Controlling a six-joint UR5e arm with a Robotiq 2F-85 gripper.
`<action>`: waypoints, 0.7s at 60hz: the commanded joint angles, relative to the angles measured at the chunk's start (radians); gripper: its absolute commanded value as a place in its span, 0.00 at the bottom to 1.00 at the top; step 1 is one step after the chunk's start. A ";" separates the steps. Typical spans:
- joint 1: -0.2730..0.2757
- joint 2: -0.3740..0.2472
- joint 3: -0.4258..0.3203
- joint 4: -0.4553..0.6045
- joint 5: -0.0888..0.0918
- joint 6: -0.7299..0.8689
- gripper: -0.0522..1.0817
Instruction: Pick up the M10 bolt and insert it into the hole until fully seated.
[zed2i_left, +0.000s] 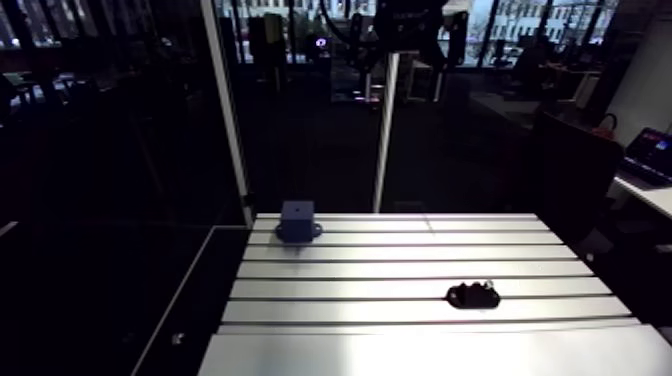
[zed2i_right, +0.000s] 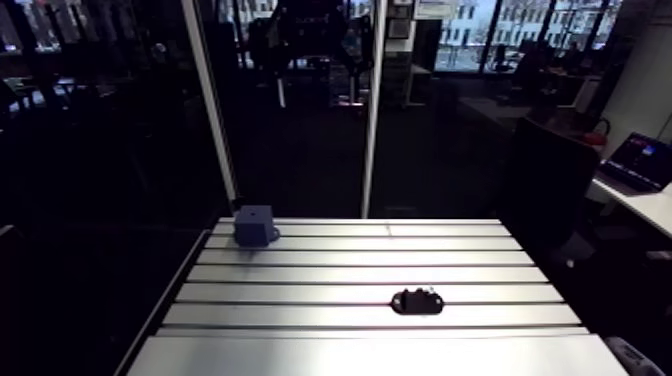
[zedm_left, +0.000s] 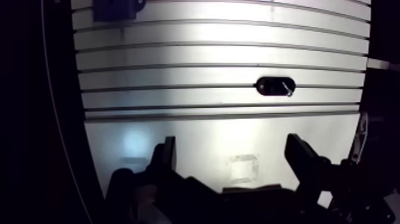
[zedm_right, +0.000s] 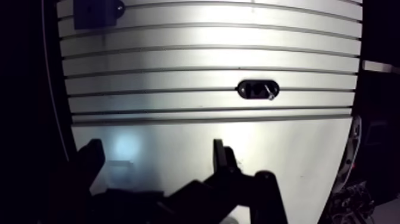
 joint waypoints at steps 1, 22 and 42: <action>0.005 -0.003 -0.014 0.000 0.043 0.014 0.05; 0.005 -0.005 -0.017 0.000 0.041 0.011 0.05; -0.004 -0.006 -0.001 -0.008 0.036 0.002 0.05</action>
